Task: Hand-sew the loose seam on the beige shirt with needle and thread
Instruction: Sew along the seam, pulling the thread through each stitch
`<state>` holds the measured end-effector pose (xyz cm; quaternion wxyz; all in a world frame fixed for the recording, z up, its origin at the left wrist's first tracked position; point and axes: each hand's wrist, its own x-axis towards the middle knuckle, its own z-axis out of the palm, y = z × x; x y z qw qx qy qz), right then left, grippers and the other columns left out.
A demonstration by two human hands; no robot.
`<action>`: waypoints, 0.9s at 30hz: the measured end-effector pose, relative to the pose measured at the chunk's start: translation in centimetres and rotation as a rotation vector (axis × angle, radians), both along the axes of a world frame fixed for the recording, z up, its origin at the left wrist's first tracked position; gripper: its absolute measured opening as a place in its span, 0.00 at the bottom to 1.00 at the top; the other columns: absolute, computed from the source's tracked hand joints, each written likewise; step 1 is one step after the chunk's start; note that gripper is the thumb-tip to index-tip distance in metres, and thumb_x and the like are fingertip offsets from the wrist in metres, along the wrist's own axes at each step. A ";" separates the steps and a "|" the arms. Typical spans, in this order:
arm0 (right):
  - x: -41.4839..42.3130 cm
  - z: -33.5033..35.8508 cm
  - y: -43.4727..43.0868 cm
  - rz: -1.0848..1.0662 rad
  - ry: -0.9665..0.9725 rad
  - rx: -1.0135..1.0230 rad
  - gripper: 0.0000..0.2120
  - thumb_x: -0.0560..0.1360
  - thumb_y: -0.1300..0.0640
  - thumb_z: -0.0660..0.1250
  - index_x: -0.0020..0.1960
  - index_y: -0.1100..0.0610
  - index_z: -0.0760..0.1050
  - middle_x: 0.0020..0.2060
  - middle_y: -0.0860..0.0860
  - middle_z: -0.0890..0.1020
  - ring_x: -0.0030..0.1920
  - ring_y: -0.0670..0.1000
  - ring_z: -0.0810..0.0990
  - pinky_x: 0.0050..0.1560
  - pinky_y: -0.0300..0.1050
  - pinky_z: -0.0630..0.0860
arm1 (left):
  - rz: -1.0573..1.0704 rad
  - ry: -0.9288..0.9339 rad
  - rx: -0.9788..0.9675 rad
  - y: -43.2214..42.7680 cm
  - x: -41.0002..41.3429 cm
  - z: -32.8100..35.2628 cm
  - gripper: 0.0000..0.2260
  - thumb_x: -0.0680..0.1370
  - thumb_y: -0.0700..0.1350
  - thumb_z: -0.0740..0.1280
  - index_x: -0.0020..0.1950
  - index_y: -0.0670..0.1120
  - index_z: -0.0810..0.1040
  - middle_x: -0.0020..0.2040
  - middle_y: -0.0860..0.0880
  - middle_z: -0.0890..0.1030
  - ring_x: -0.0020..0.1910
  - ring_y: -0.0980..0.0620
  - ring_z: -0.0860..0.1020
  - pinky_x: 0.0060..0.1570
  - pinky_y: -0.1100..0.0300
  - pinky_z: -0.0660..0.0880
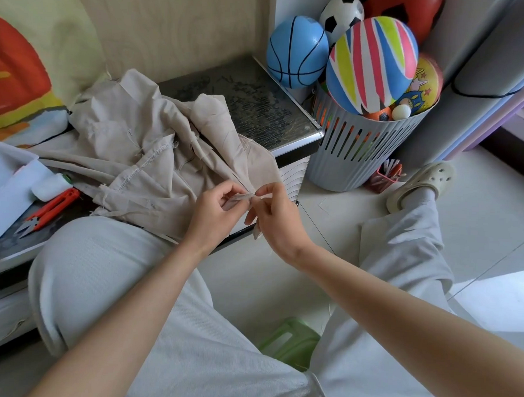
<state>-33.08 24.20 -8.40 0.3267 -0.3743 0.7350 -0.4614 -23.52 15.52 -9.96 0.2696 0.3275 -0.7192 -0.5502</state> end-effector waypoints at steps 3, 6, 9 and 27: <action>-0.2 0.1 0.3 0.017 -0.027 0.007 0.02 0.81 0.58 0.56 0.51 0.56 0.65 0.32 0.49 0.81 0.32 0.51 0.75 0.36 0.46 0.74 | 0.004 0.008 -0.008 0.1 0.0 0.0 0.03 0.76 0.36 0.67 0.42 0.38 0.76 0.30 0.58 0.78 0.32 0.64 0.75 0.36 0.72 0.69; -0.5 0.1 0.6 0.098 0.060 0.012 0.06 0.80 0.62 0.53 0.56 0.56 0.64 0.31 0.46 0.79 0.35 0.50 0.74 0.39 0.49 0.74 | -0.010 0.013 -0.004 0.1 0.0 -0.1 0.03 0.76 0.37 0.67 0.42 0.39 0.77 0.34 0.54 0.79 0.35 0.61 0.76 0.39 0.69 0.71; -0.8 0.0 0.7 0.162 0.121 0.018 0.10 0.80 0.64 0.51 0.60 0.57 0.62 0.31 0.44 0.78 0.35 0.47 0.73 0.40 0.47 0.75 | -0.041 0.015 0.000 0.1 -0.1 -0.1 0.03 0.76 0.36 0.67 0.42 0.41 0.77 0.35 0.56 0.79 0.36 0.61 0.76 0.41 0.69 0.72; -2.9 1.0 -0.7 0.045 0.276 0.166 0.10 0.79 0.54 0.60 0.47 0.55 0.80 0.50 0.51 0.72 0.40 0.44 0.72 0.46 0.37 0.71 | -0.160 -0.057 0.058 -0.2 -0.3 -1.4 0.07 0.74 0.38 0.71 0.42 0.51 0.81 0.39 0.55 0.83 0.43 0.58 0.80 0.50 0.63 0.74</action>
